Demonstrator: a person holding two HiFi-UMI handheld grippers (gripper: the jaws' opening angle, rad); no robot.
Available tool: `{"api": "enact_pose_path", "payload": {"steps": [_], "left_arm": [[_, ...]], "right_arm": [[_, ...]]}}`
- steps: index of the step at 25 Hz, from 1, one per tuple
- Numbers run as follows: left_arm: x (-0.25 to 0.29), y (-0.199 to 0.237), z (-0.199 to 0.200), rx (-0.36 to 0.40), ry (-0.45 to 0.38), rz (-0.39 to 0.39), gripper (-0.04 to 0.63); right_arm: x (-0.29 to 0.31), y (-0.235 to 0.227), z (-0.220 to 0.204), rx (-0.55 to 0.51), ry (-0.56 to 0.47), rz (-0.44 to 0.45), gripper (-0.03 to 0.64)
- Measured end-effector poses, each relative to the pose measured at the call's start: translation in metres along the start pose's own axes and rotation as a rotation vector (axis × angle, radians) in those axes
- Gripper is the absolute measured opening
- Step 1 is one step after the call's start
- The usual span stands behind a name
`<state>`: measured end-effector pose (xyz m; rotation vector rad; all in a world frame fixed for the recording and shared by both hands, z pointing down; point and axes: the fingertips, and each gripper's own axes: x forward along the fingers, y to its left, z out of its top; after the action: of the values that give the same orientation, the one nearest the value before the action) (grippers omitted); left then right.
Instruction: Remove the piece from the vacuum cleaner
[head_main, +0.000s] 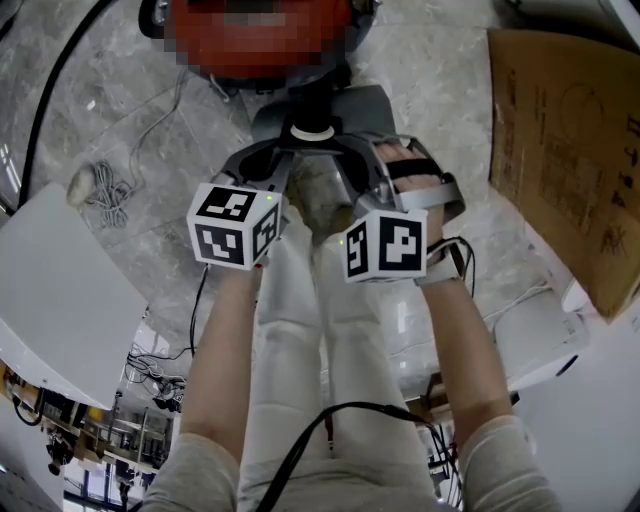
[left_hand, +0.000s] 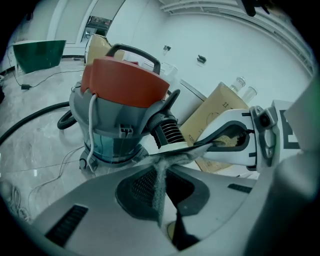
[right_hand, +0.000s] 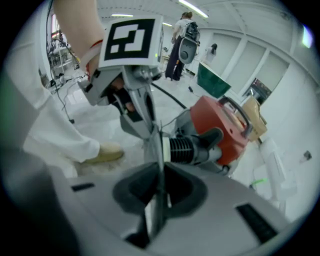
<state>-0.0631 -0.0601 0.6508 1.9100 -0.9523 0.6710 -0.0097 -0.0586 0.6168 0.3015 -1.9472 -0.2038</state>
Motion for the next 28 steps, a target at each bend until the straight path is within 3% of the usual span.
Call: {"api": "enact_pose_path", "payload": {"steps": [3, 9, 13, 17, 28], "left_arm": [[0.001, 0.001, -0.001, -0.011, 0.003, -0.007, 0.037], [-0.007, -0.001, 0.001, -0.040, 0.023, 0.004, 0.037], [-0.015, -0.001, 0.006, 0.038, 0.029, 0.051, 0.037], [-0.021, -0.002, 0.006, 0.183, 0.059, 0.108, 0.036], [-0.025, -0.012, -0.048, 0.088, 0.115, 0.074, 0.035]], "right_arm": [[0.001, 0.001, 0.000, 0.034, -0.014, 0.011, 0.038], [0.007, 0.005, -0.004, 0.374, -0.187, 0.084, 0.040], [0.011, 0.010, -0.003, 0.477, -0.254, 0.110, 0.040], [0.010, 0.020, -0.004, 0.504, -0.262, 0.097, 0.038], [0.005, 0.063, -0.009, 0.325, -0.181, 0.165, 0.037]]}}
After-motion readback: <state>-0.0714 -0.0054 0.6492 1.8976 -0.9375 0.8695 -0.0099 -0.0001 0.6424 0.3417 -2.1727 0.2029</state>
